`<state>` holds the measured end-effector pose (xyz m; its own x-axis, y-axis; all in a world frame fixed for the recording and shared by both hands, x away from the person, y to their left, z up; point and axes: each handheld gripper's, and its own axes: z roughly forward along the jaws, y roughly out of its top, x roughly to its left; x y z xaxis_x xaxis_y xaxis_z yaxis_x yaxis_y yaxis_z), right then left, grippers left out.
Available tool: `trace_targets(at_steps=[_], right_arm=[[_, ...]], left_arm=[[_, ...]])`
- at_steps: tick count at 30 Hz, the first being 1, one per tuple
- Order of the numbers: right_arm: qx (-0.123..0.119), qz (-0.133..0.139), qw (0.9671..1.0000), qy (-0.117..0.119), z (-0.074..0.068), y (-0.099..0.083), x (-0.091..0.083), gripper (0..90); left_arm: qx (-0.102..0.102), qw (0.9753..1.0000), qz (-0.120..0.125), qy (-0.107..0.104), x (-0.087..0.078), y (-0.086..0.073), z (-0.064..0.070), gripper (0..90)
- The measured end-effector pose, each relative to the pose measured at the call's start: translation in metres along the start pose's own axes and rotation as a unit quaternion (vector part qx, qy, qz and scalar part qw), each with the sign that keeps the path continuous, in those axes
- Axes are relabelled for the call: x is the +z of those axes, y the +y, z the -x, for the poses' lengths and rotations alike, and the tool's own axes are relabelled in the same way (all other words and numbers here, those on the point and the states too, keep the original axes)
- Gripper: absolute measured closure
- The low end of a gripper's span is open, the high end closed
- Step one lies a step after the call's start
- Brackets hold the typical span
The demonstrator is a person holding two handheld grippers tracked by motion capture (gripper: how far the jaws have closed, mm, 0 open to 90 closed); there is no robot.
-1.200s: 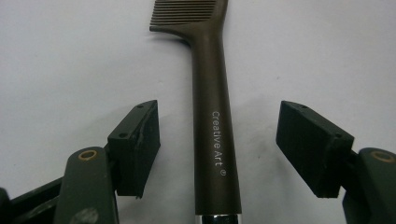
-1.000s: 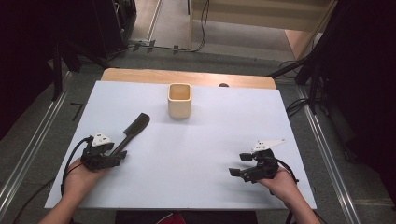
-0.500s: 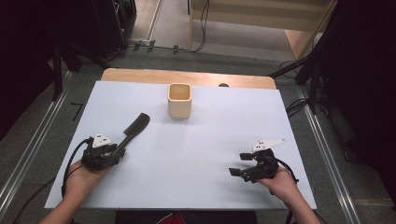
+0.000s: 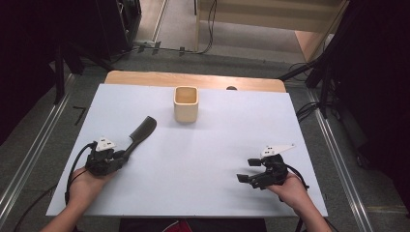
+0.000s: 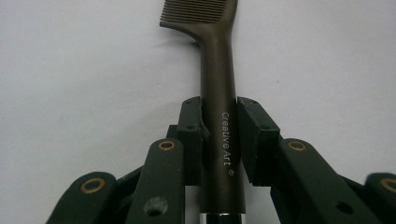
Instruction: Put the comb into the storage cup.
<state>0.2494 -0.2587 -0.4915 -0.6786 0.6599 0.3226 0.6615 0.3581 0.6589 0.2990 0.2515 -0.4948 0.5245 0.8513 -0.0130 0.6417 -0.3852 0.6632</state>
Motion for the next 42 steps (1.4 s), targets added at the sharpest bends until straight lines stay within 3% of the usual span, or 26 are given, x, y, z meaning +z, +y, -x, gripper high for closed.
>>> trace_targets(at_steps=[12,17,19,29,33,42], right_arm=[[0.0,-0.001,1.0,0.0,0.0,0.0,0.0,12.9],[0.003,-0.001,1.0,0.0,0.0,0.0,0.0,12.9],[0.003,-0.001,1.0,0.0,0.0,0.0,0.0,12.9],[0.019,-0.002,0.9998,0.008,-0.001,0.001,0.003,12.9],[0.031,0.014,0.9992,0.019,-0.004,0.005,0.005,12.9],[0.043,0.018,0.9984,0.033,-0.014,0.015,0.011,12.8]], left_arm=[[-0.025,0.9994,0.002,-0.022,0.0,0.004,-0.004,73.6],[-0.041,0.9976,0.03,-0.046,-0.008,0.01,-0.003,73.7],[-0.039,0.9972,0.032,-0.055,-0.01,0.011,-0.002,73.7],[-0.078,0.9903,0.071,-0.091,-0.023,0.02,0.0,73.6],[-0.09,0.9879,0.079,-0.098,-0.026,0.021,-0.001,73.6],[-0.117,0.982,0.101,-0.109,-0.032,0.026,-0.001,73.7]])
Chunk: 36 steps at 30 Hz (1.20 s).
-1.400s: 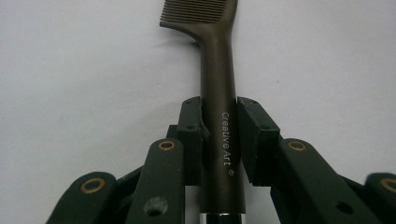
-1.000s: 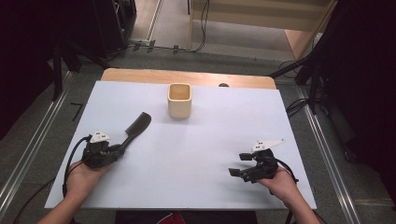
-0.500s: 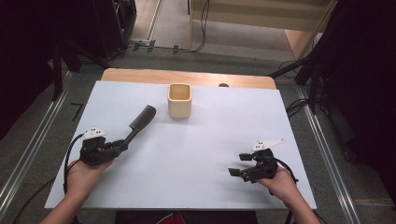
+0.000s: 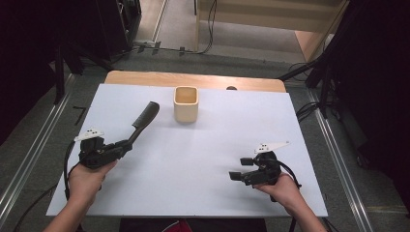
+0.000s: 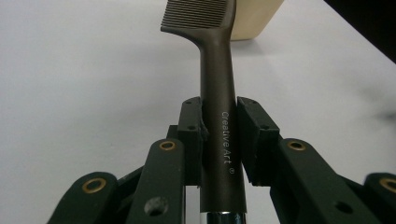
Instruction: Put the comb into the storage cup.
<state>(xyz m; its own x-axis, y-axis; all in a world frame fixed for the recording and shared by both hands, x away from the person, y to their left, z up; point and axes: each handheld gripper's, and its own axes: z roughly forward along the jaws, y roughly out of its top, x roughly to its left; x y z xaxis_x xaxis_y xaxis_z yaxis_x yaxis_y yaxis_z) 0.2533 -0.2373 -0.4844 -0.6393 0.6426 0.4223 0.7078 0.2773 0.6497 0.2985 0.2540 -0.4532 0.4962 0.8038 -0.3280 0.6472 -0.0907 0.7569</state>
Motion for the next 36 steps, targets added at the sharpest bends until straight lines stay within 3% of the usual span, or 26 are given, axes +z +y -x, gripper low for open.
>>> trace_targets(at_steps=[9,18,25,29,36], right_arm=[[0.009,0.025,0.9996,-0.001,-0.02,0.017,0.007,12.9],[0.014,0.03,0.9994,0.008,-0.033,0.034,0.019,12.9],[0.01,0.034,0.9993,0.013,-0.043,0.047,0.029,13.0],[0.016,0.044,0.9985,0.03,-0.049,0.056,0.037,13.6],[0.018,0.051,0.9977,0.041,-0.059,0.071,0.051,13.6]], left_arm=[[-0.032,0.999,0.016,-0.026,0.006,0.004,0.01,73.6],[-0.037,0.9984,0.023,-0.037,0.013,0.005,0.023,73.6],[-0.065,0.9962,0.038,-0.045,0.016,0.005,0.028,73.6],[-0.076,0.9947,0.052,-0.045,0.015,0.004,0.031,73.6],[-0.083,0.9928,0.068,-0.052,0.013,0.003,0.037,73.6]])
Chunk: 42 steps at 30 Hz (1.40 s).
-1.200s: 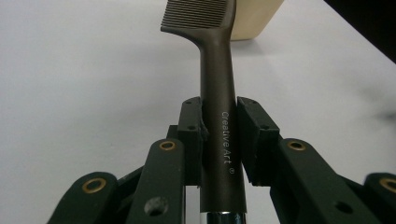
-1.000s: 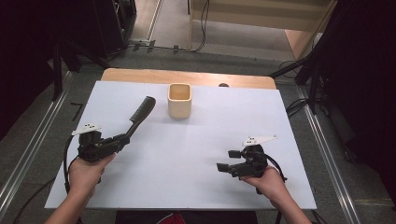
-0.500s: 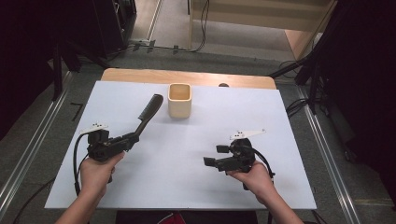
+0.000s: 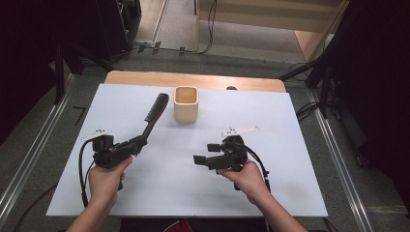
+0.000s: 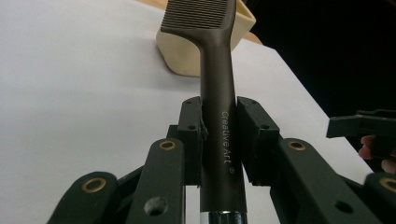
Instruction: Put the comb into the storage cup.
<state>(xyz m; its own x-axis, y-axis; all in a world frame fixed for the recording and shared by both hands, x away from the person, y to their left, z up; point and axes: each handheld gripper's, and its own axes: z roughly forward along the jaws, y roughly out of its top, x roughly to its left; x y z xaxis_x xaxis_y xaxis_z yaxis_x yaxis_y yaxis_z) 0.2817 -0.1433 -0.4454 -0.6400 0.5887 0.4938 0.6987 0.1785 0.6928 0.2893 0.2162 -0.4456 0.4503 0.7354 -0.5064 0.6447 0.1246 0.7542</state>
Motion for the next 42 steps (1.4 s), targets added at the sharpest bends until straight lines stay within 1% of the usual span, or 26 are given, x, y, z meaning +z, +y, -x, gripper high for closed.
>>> trace_targets(at_steps=[3,6,9,12,13,14,17,21,23,25,26,27,32,38,42], right_arm=[[0.012,0.004,0.9999,0.008,0.0,0.004,0.007,13.8],[0.027,0.012,0.9994,0.015,0.001,0.009,0.013,13.8],[0.032,0.02,0.9992,0.013,0.0,0.013,0.019,13.9],[0.041,0.024,0.9988,0.015,-0.001,0.019,0.026,14.3],[0.043,0.024,0.9987,0.016,-0.002,0.022,0.028,16.8],[0.044,0.024,0.9986,0.017,-0.003,0.023,0.029,17.6],[0.045,0.026,0.9984,0.022,-0.005,0.029,0.036,17.6],[0.046,0.024,0.9985,0.02,-0.007,0.038,0.046,17.8],[0.052,0.025,0.9981,0.019,-0.009,0.042,0.05,18.0],[0.046,0.025,0.9986,0.012,-0.01,0.046,0.055,18.0],[0.047,0.021,0.9986,0.011,-0.012,0.049,0.057,18.1],[0.049,0.022,0.9985,0.012,-0.012,0.05,0.059,18.4],[0.074,0.031,0.9964,0.028,-0.012,0.057,0.067,20.7],[0.113,0.037,0.9917,0.05,-0.006,0.063,0.076,24.2],[0.125,0.043,0.99,0.05,-0.005,0.066,0.083,25.9]], left_arm=[[0.0,1.0,0.006,0.004,0.0,-0.001,0.003,73.6],[-0.005,0.9999,0.013,0.004,0.001,-0.003,0.005,73.6],[-0.017,0.9997,0.017,-0.001,0.001,-0.005,0.006,73.6],[-0.021,0.9995,0.022,0.001,0.003,-0.007,0.007,73.6],[-0.02,0.9995,0.024,0.003,0.003,-0.008,0.007,73.6],[-0.024,0.9994,0.026,0.002,0.003,-0.008,0.007,73.6],[-0.023,0.9994,0.025,0.005,0.005,-0.009,0.008,73.6],[-0.03,0.999,0.033,0.007,0.007,-0.012,0.008,73.6],[-0.03,0.9988,0.039,0.01,0.007,-0.013,0.009,73.6],[-0.027,0.9987,0.041,0.011,0.008,-0.013,0.009,73.6],[-0.027,0.9987,0.042,0.009,0.008,-0.014,0.009,73.6],[-0.028,0.9986,0.043,0.011,0.008,-0.014,0.009,73.6],[-0.034,0.9982,0.048,0.009,0.009,-0.014,0.008,73.6],[-0.036,0.9981,0.051,0.008,0.01,-0.015,0.006,73.6],[-0.035,0.9982,0.049,0.004,0.011,-0.017,0.007,73.6]])
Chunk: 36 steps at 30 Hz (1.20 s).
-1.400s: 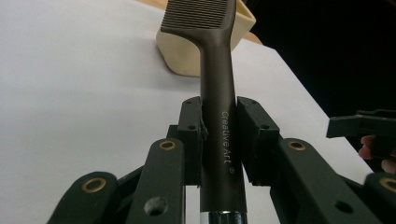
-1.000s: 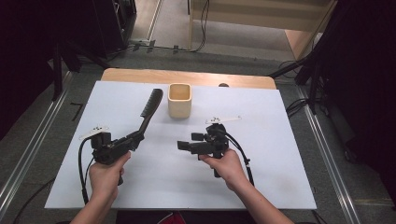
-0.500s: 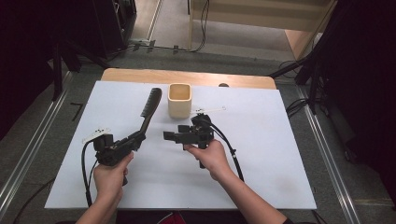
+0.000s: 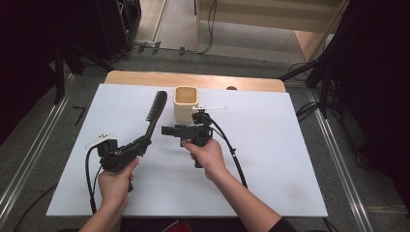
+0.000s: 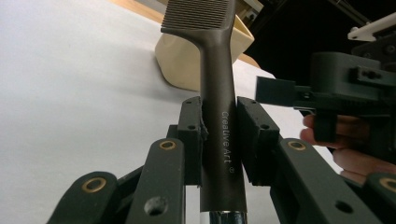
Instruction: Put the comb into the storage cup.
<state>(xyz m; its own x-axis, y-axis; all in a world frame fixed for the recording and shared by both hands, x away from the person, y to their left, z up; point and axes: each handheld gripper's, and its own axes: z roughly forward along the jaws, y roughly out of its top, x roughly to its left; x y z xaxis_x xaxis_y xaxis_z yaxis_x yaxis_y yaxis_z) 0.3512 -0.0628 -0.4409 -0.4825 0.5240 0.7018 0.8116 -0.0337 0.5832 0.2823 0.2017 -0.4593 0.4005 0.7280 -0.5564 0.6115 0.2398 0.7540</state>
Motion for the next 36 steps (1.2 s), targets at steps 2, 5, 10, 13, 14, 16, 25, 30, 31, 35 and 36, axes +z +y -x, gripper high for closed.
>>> trace_targets(at_steps=[2,5,10,13,14,16,25,30,31,35,36], right_arm=[[0.007,0.002,1.0,0.002,0.001,0.0,0.004,27.1],[0.019,0.006,0.9998,0.007,0.002,0.0,0.009,27.7],[0.025,0.006,0.9996,0.009,0.001,0.001,0.016,29.0],[0.027,0.014,0.9995,0.01,-0.001,0.002,0.018,29.2],[0.029,0.014,0.9994,0.012,-0.001,0.002,0.018,29.3],[0.033,0.011,0.9993,0.014,-0.001,0.002,0.02,29.9],[0.046,0.013,0.9987,0.016,-0.002,0.002,0.027,36.9],[0.055,0.013,0.9982,0.018,-0.004,0.001,0.032,42.7],[0.058,0.015,0.998,0.02,-0.004,0.001,0.034,44.5],[0.064,0.012,0.9977,0.02,-0.005,0.001,0.038,49.4],[0.066,0.013,0.9975,0.022,-0.006,0.001,0.039,50.7]], left_arm=[[0.001,1.0,0.002,-0.001,0.0,0.0,0.001,73.6],[-0.001,1.0,0.005,-0.002,0.0,0.0,0.001,73.6],[-0.007,0.9999,0.009,-0.006,0.001,-0.003,0.003,73.6],[-0.007,0.9999,0.01,-0.012,0.002,-0.004,0.004,73.6],[-0.009,0.9998,0.011,-0.014,0.002,-0.004,0.004,73.6],[-0.009,0.9998,0.011,-0.016,0.003,-0.005,0.006,73.6],[-0.006,0.9996,0.01,-0.025,0.005,-0.008,0.01,73.6],[-0.006,0.9996,0.013,-0.024,0.005,-0.008,0.01,73.5],[-0.007,0.9996,0.013,-0.025,0.005,-0.008,0.009,73.6],[-0.004,0.9996,0.014,-0.024,0.005,-0.007,0.01,73.6],[-0.004,0.9996,0.013,-0.026,0.005,-0.007,0.01,73.6]])
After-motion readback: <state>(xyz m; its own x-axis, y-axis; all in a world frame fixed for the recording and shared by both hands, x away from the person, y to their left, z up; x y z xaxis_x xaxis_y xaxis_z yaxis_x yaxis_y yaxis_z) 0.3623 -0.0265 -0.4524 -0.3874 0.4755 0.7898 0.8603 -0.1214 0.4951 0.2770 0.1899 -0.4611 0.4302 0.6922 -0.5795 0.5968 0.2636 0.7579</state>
